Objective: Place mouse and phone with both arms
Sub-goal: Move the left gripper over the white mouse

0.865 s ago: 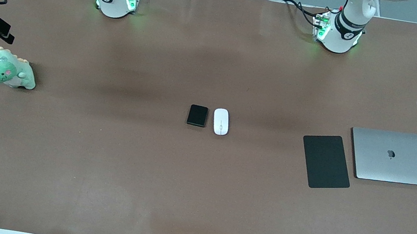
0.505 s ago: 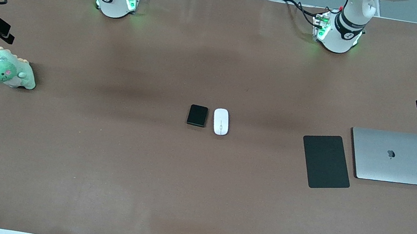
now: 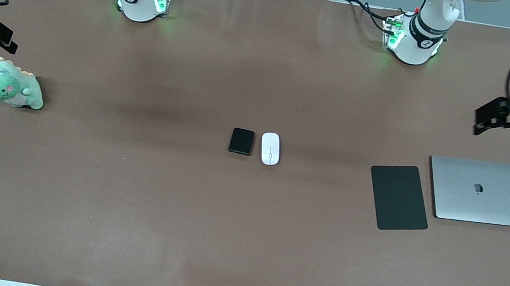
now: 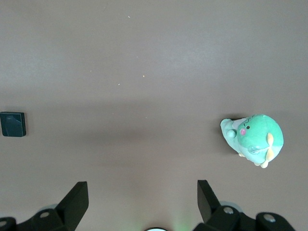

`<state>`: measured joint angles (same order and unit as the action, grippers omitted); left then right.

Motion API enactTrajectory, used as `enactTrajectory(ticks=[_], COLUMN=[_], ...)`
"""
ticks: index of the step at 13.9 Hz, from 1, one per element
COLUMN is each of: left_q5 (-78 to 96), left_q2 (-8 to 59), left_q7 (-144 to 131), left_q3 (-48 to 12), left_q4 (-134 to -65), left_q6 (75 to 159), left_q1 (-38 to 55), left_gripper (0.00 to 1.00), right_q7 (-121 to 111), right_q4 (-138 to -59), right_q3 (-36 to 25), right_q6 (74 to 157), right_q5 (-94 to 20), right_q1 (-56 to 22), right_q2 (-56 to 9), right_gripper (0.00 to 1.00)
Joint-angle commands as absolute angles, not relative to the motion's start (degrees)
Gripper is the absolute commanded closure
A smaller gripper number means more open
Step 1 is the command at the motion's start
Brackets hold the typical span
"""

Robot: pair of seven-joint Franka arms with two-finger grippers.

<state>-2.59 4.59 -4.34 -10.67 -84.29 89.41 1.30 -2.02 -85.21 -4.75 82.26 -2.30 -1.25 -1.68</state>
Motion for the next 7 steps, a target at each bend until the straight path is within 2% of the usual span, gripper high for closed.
enactTrajectory(ticks=[1,7], left_q5=[-1.32,0.53], left_q2=[8.95,18.62], left_q7=[-5.88,-23.80], left_q3=[-13.79,-14.77], left_q4=[-83.85,-83.85], left_q6=[93.50,99.83], left_q1=[2.45,11.50], left_gripper=[0.00,0.00], right_q7=[-2.99,-2.81], right_q4=[-84.11,-83.67], right_q3=[-3.96,-3.96], right_q6=[81.47,81.74], right_q5=[-1.67,-2.81], right_q1=[-0.17,0.96], right_q2=[-2.11,-2.64], right_gripper=[0.00,0.00])
